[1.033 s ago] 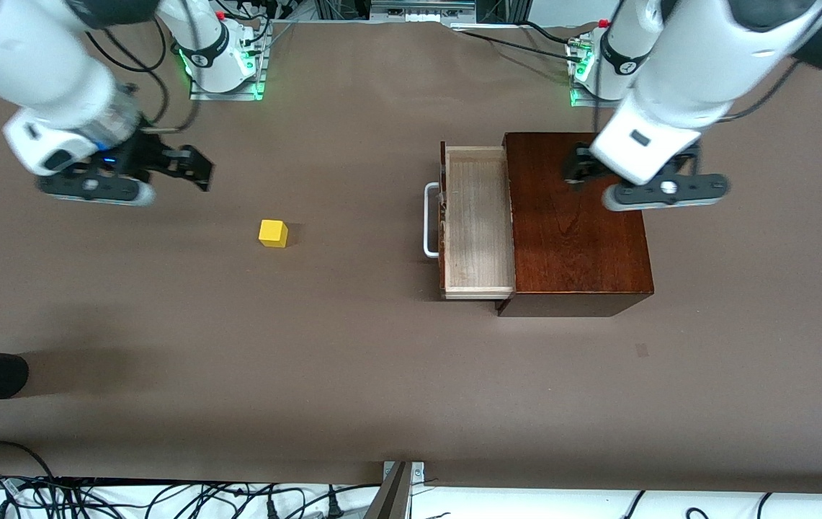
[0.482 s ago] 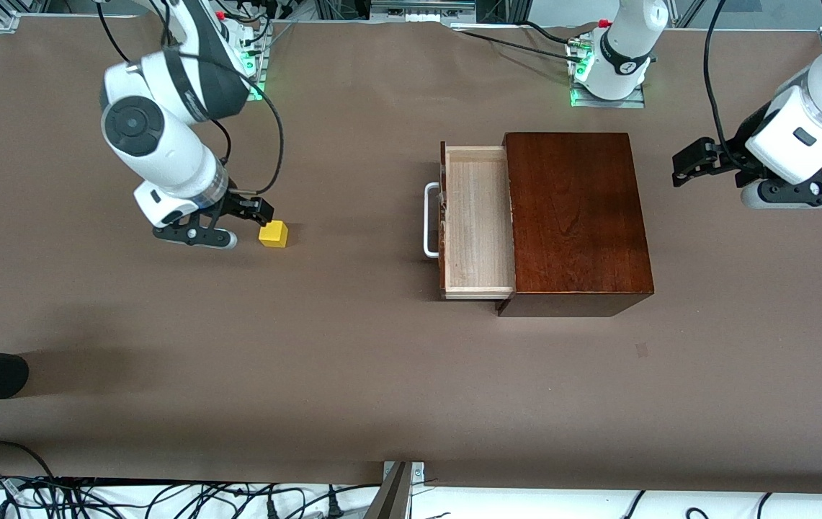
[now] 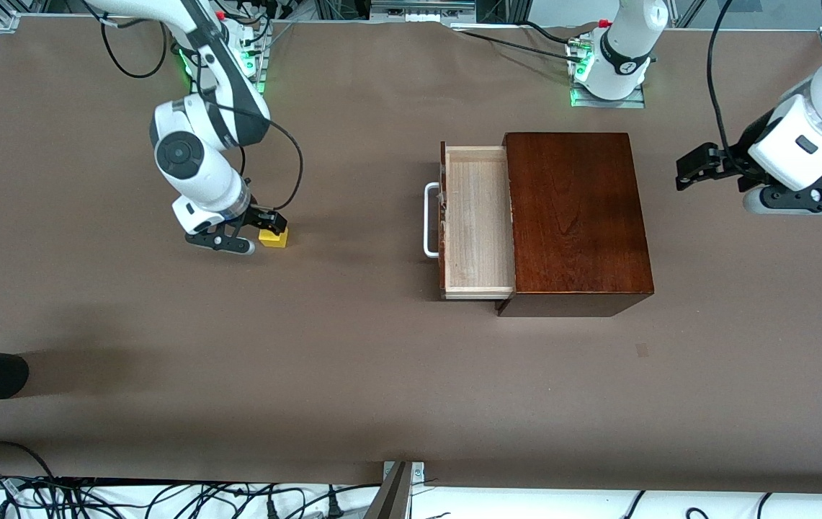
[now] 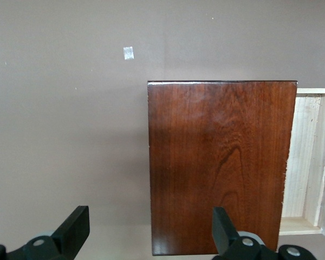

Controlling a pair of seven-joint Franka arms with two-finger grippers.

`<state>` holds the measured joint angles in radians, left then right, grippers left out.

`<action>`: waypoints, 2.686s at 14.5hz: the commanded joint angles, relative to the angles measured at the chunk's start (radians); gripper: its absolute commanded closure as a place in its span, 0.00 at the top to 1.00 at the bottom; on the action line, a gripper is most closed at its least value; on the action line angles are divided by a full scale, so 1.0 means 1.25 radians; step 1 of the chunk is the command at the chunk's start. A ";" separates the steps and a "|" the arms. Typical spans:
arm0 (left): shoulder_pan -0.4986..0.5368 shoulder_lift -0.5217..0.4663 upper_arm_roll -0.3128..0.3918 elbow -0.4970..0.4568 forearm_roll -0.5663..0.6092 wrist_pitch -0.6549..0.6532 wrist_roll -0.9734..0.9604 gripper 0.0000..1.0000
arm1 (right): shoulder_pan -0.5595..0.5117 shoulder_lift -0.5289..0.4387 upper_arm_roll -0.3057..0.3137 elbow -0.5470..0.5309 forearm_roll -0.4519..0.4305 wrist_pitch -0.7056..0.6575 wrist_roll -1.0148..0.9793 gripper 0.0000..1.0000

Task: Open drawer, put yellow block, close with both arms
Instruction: 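Grasp the yellow cube with the right gripper and lift it, then carry the yellow cube over the open drawer with the right gripper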

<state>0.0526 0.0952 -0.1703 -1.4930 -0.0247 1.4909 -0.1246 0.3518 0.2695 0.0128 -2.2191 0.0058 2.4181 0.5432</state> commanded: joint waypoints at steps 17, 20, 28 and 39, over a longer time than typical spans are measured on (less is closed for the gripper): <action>0.040 -0.006 0.042 -0.030 0.032 0.063 0.068 1.00 | 0.001 -0.019 0.009 0.121 0.006 -0.135 -0.005 0.00; 0.041 0.000 0.040 -0.013 0.032 0.064 0.069 1.00 | 0.001 -0.074 0.009 0.258 0.020 -0.358 0.023 0.00; 0.043 0.013 0.042 -0.011 0.032 0.072 0.070 1.00 | 0.014 -0.032 0.207 0.509 0.055 -0.529 0.605 0.00; 0.043 0.015 0.042 -0.002 0.032 0.079 0.070 1.00 | 0.255 0.300 0.217 0.852 0.029 -0.367 1.371 0.00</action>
<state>0.1019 0.1052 -0.1142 -1.5174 -0.0047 1.5908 -0.0545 0.6217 0.5597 0.2921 -1.2622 0.0630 1.9486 2.1504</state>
